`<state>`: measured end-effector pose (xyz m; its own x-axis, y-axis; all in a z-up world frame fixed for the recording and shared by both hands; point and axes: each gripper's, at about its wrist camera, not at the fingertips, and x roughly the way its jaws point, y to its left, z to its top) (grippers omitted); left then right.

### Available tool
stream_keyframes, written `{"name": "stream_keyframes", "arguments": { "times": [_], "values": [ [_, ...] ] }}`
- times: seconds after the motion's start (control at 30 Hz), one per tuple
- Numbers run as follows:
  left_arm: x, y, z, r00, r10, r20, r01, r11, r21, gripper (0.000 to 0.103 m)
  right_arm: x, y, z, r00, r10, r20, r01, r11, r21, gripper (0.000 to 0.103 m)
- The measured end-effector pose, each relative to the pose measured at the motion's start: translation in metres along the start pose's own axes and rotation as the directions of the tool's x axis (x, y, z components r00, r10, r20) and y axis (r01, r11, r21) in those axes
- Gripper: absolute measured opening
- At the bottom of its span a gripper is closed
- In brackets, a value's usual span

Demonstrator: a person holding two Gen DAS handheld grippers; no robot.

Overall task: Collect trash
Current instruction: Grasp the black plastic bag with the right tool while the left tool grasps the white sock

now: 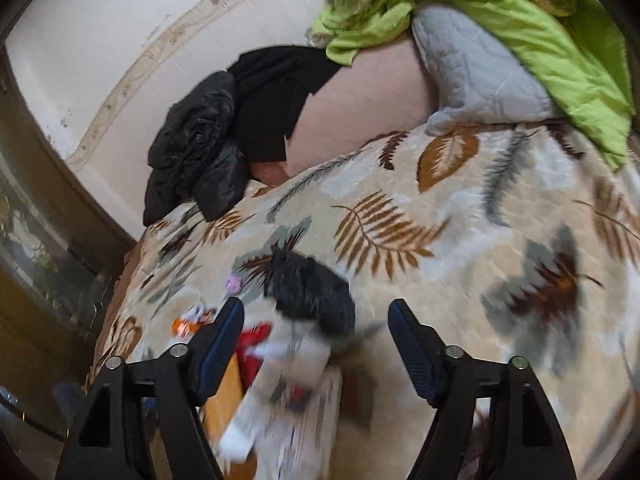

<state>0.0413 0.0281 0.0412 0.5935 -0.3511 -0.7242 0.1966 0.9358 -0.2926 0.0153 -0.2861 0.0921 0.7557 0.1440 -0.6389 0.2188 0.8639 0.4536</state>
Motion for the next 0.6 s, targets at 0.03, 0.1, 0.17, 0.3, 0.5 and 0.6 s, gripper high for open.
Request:
{"name": "stream_keyframes", "arguments": {
  "times": [0.03,0.1,0.17,0.3,0.5,0.6],
  "values": [
    [0.001,-0.002,0.0,1.0,0.001,0.011,-0.001,1.0,0.011,0.071,0.014,-0.002,0.005,1.0,-0.008,-0.005,0.008,1.0,0.003,0.079],
    [0.004,-0.004,0.0,1.0,0.002,0.007,-0.003,1.0,0.03,0.071,0.036,-0.004,0.009,1.0,-0.015,-0.024,0.015,1.0,0.003,0.079],
    [0.01,-0.007,-0.001,1.0,-0.006,-0.01,0.006,0.999,0.043,0.071,0.059,-0.006,0.009,0.999,-0.016,-0.051,0.016,1.0,0.0,0.079],
    [0.018,-0.009,-0.001,0.999,-0.005,-0.034,0.006,0.999,0.047,0.071,0.094,-0.009,-0.003,0.993,-0.027,-0.111,0.028,1.0,0.001,0.07],
    [0.025,0.0,0.001,0.999,-0.001,-0.047,0.001,1.0,0.009,0.071,0.107,-0.008,-0.023,0.992,-0.038,-0.119,0.039,0.999,0.003,0.021],
    [0.025,0.004,0.001,0.998,-0.023,-0.057,0.022,1.0,-0.019,0.071,0.094,-0.005,-0.027,0.993,-0.016,-0.118,0.016,1.0,0.001,0.022]
  ]
}}
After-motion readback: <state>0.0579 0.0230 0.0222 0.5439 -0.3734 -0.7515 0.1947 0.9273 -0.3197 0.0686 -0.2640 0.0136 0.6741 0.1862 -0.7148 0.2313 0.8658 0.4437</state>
